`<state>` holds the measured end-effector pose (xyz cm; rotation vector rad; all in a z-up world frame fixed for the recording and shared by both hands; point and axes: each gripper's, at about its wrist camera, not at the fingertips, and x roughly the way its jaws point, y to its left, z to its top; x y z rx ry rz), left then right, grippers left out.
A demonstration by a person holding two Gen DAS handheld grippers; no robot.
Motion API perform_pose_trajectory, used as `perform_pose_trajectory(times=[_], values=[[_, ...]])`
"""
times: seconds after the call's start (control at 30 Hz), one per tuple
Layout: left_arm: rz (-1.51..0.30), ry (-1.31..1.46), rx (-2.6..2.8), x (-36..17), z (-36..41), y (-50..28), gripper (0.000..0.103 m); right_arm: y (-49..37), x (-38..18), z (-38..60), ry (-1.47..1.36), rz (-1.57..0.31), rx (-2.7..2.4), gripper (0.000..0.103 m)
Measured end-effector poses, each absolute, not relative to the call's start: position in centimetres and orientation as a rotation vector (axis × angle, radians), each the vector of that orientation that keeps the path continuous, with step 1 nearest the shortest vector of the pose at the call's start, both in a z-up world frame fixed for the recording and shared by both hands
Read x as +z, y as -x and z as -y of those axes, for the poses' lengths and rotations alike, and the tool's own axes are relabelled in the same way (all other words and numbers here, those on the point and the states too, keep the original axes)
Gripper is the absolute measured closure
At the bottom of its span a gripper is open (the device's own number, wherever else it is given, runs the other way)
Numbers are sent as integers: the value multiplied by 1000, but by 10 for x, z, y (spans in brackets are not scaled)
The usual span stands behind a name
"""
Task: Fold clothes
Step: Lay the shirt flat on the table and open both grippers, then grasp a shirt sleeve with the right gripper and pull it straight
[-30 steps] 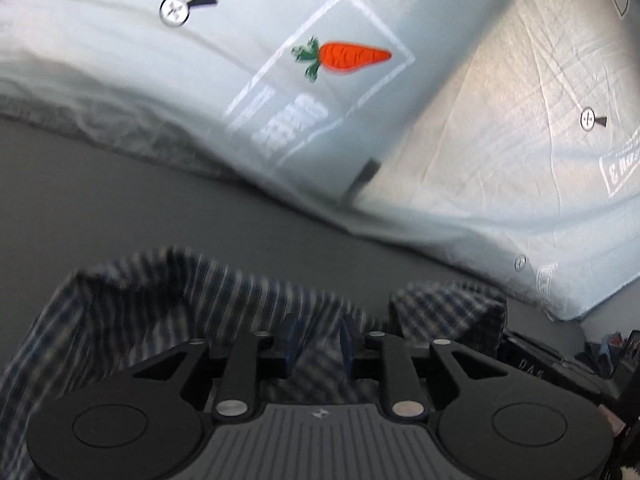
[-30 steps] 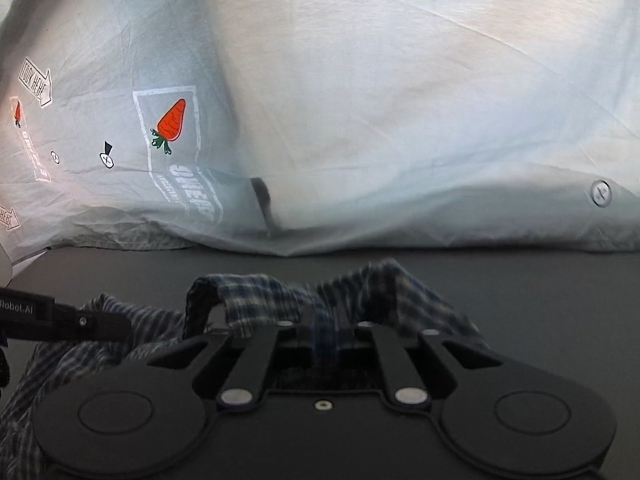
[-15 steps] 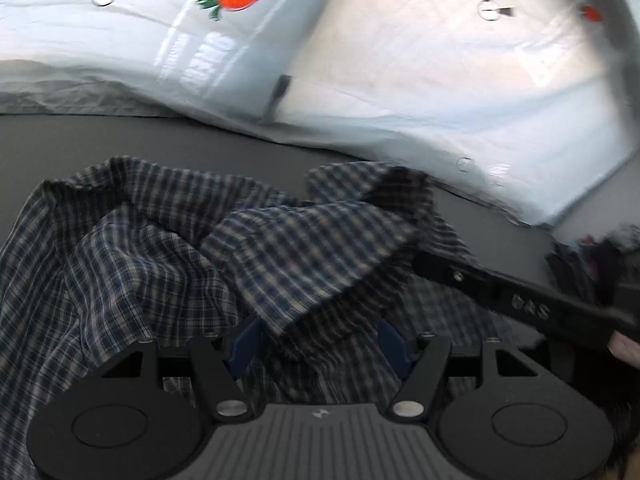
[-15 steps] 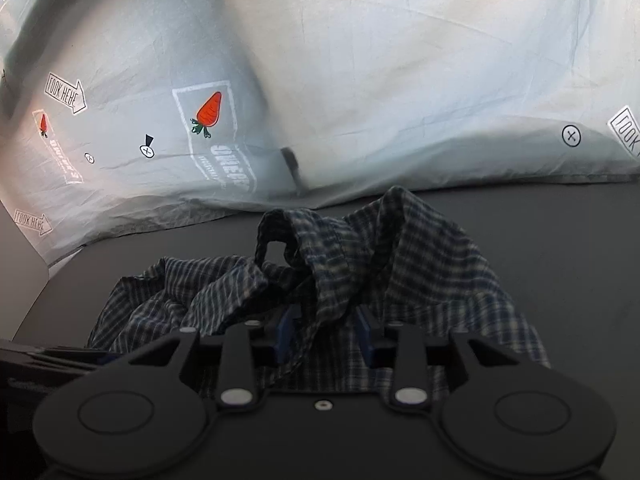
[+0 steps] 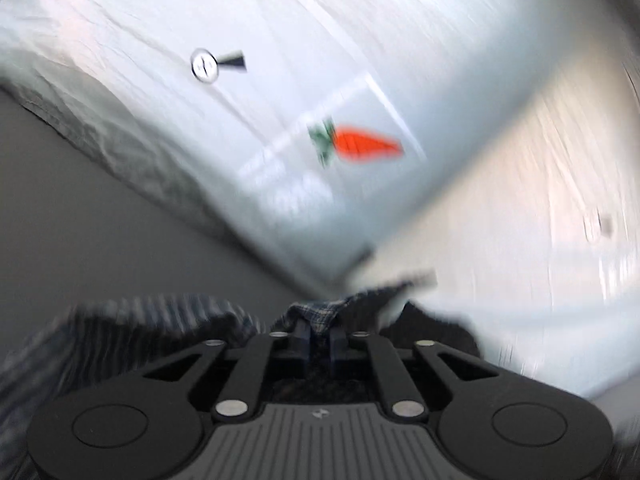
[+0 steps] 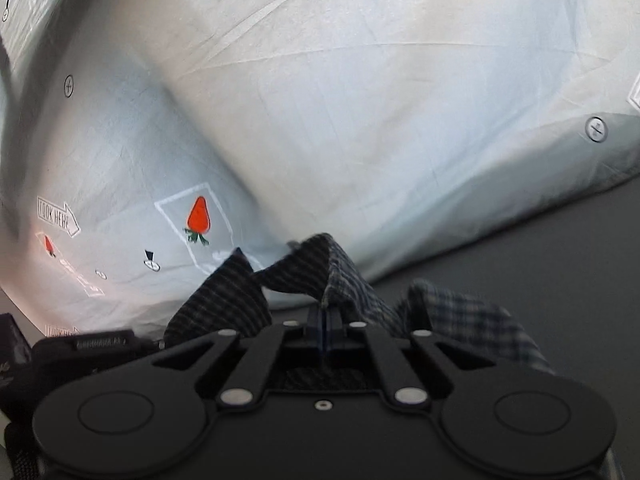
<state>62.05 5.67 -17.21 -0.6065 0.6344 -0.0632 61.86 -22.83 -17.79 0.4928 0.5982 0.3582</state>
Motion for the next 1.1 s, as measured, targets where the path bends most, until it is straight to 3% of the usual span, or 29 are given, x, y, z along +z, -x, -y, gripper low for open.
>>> perform_pose_trajectory(times=[0.03,0.1,0.2,0.43,0.6,0.67,0.83,0.9,1.1], values=[[-607,579,-39,-168,-56,-625,33,-613,-177,228,-468,-604,342,96],[-553,485,-30,-159,-54,-626,22,-603,-176,227,-419,-615,310,72],[-549,397,-45,-155,-50,-621,20,-587,-175,226,-345,-630,263,68],[-781,350,-39,-175,-35,-562,20,-547,-171,224,-172,-669,153,68],[-932,226,-95,-176,-10,-498,20,-481,-167,237,-78,-757,120,83],[-966,201,-128,-176,0,-466,20,-451,-168,243,-46,-786,99,84],[-1018,223,-98,-185,17,-403,20,-381,-170,247,27,-825,114,81],[-1022,219,-86,-189,23,-379,20,-356,-171,246,43,-832,129,73],[-1059,176,-37,-205,33,-324,20,-304,-181,237,92,-820,203,72]])
